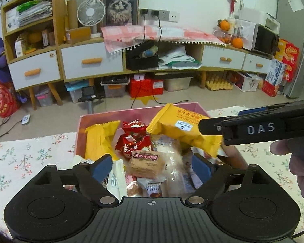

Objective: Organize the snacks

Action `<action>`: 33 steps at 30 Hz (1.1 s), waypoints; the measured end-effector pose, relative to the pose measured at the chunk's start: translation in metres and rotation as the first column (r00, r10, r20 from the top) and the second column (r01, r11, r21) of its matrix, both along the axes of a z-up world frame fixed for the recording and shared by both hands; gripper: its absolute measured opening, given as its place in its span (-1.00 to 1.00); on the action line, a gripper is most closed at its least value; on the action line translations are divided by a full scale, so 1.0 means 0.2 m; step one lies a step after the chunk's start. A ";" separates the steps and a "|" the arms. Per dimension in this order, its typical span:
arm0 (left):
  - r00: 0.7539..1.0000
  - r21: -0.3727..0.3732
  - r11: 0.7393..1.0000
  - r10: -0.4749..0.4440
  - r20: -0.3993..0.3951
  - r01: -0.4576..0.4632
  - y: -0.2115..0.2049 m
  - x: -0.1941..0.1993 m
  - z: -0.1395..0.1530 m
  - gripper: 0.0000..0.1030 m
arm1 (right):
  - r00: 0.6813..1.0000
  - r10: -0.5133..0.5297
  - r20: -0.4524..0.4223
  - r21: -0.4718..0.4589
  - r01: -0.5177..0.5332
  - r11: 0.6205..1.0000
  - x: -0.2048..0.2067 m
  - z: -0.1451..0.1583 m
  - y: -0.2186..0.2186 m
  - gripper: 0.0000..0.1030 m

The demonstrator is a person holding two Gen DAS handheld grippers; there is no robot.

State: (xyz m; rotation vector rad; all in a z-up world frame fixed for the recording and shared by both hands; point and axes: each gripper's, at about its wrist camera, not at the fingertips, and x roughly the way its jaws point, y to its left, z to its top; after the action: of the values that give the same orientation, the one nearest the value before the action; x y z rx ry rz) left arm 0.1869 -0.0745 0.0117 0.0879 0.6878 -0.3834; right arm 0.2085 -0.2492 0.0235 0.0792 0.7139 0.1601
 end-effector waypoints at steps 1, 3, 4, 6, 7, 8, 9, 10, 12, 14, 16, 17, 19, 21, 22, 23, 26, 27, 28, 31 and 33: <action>1.000 0.003 1.000 0.009 0.001 -0.009 0.01 -0.02 0.02 0.76 | 1.000 -0.004 0.006 -0.002 0.004 1.000 -0.02 0.01 0.00 0.20; 1.000 0.012 1.000 0.023 -0.006 -0.023 0.02 -0.07 0.04 0.83 | 1.000 -0.019 0.020 -0.009 0.019 1.000 -0.07 0.05 -0.02 0.29; 0.999 0.016 0.999 0.033 -0.011 -0.033 0.03 -0.10 0.05 0.84 | 0.999 -0.028 0.025 -0.009 0.028 1.000 -0.09 0.06 -0.02 0.31; 0.998 0.029 0.998 0.054 -0.024 -0.053 0.05 -0.16 0.06 0.86 | 0.998 -0.052 0.023 -0.013 0.053 0.999 -0.15 0.08 -0.03 0.37; 0.997 0.034 0.997 0.065 -0.031 -0.064 0.06 -0.19 0.06 0.87 | 0.998 -0.060 0.022 -0.016 0.060 0.998 -0.16 0.09 -0.03 0.37; 0.996 0.041 0.996 0.077 -0.040 -0.075 0.07 -0.22 0.06 0.87 | 0.998 -0.064 0.020 -0.022 0.064 0.998 -0.20 0.09 -0.03 0.37; 0.995 0.047 0.995 0.090 -0.051 -0.088 0.08 -0.25 0.07 0.88 | 0.997 -0.069 0.021 -0.026 0.070 0.997 -0.23 0.10 -0.02 0.40; 0.993 0.055 0.994 0.102 -0.061 -0.099 0.10 -0.28 0.07 0.89 | 0.997 -0.071 0.017 -0.035 0.071 0.997 -0.26 0.10 -0.01 0.40; 0.988 0.069 0.990 0.131 -0.086 -0.125 0.13 -0.33 0.07 0.90 | 0.997 -0.077 0.009 -0.063 0.077 0.995 -0.33 0.12 0.03 0.43; 0.981 0.078 0.985 0.162 -0.104 -0.155 0.17 -0.39 0.08 0.92 | 0.996 -0.088 -0.002 -0.084 0.088 0.993 -0.40 0.12 0.06 0.47; 0.976 0.092 0.980 0.188 -0.112 -0.178 0.20 -0.45 0.08 0.96 | 0.996 -0.087 -0.020 -0.091 0.085 0.992 -0.47 0.13 0.10 0.47; 0.973 0.100 0.977 0.200 -0.114 -0.189 0.21 -0.48 0.08 0.97 | 0.996 -0.088 -0.026 -0.091 0.086 0.992 -0.50 0.13 0.12 0.49; 0.966 0.115 0.970 0.226 -0.123 -0.212 0.24 -0.54 0.08 0.99 | 0.994 -0.100 -0.039 -0.101 0.096 0.990 -0.57 0.13 0.15 0.53; 0.960 0.111 0.966 0.249 -0.129 -0.236 0.27 -0.59 0.08 0.99 | 0.992 -0.110 -0.056 -0.126 0.102 0.987 -0.62 0.13 0.19 0.53; 0.957 0.110 0.963 0.260 -0.130 -0.247 0.29 -0.61 0.08 0.99 | 0.991 -0.119 -0.057 -0.134 0.111 0.985 -0.65 0.12 0.21 0.53; 0.953 0.111 0.960 0.272 -0.131 -0.259 0.30 -0.63 0.07 0.99 | 0.991 -0.122 -0.058 -0.137 0.113 0.984 -0.67 0.12 0.22 0.53; 0.949 0.116 0.955 0.288 -0.126 -0.274 0.33 -0.66 0.08 0.99 | 0.989 -0.130 -0.065 -0.153 0.119 0.981 -0.74 0.10 0.26 0.53; 0.949 0.114 0.954 0.292 -0.124 -0.278 0.34 -0.67 0.08 0.99 | 0.989 -0.132 -0.066 -0.168 0.119 0.979 -0.75 0.09 0.28 0.53; 0.947 0.110 0.953 0.295 -0.125 -0.282 0.35 -0.68 0.09 0.99 | 0.990 -0.131 -0.062 -0.178 0.118 0.977 -0.77 0.08 0.29 0.53; 0.945 0.093 0.953 0.299 -0.132 -0.289 0.36 -0.69 0.09 0.99 | 0.992 -0.116 -0.057 -0.190 0.103 0.976 -0.80 0.07 0.33 0.53; 0.945 0.094 0.953 0.299 -0.129 -0.288 0.36 -0.68 0.09 0.99 | 0.993 -0.104 -0.057 -0.191 0.091 0.977 -0.80 0.07 0.35 0.53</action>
State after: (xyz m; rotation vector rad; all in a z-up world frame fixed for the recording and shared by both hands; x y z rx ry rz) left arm 0.0501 -0.0019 0.0306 0.0271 0.8432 -0.0767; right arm 0.0478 -0.1791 0.0371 -0.0616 0.7872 -0.0046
